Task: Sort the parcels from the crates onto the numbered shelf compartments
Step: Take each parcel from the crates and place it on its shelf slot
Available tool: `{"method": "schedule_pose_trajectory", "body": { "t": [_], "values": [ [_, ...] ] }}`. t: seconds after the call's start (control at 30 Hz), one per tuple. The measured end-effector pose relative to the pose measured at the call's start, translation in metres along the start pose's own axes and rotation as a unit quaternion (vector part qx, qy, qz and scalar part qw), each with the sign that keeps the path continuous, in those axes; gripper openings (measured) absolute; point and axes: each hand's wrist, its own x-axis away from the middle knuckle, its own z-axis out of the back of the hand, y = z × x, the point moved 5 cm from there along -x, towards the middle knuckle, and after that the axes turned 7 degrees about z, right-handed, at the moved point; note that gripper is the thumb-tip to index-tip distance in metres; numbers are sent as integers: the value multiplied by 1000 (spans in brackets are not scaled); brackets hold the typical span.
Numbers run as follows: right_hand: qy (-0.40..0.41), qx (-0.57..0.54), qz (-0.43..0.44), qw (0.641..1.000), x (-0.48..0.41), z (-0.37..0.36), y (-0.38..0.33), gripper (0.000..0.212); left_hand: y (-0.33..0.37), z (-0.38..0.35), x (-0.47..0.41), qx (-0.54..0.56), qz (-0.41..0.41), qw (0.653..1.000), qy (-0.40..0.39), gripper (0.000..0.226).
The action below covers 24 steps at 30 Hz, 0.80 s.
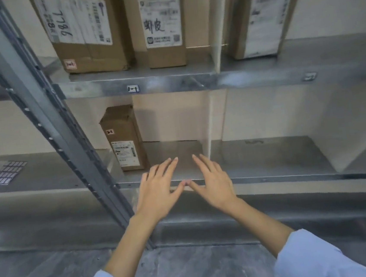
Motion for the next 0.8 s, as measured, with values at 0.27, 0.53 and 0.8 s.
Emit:
{"method": "schedule_pose_trajectory", "body": {
  "t": [0.27,0.53,0.8],
  "values": [
    [70,47,-80,993,131,135,106,77,184,-1,38,11,-96,995,17,67],
    [123,107,-189,968,284,267,222,77,397,-1,64,45,-199,978,39,68],
    [184,153,-329,914,439,375,324,77,598,-15,88,74,-330,941,14,70]
  ]
}}
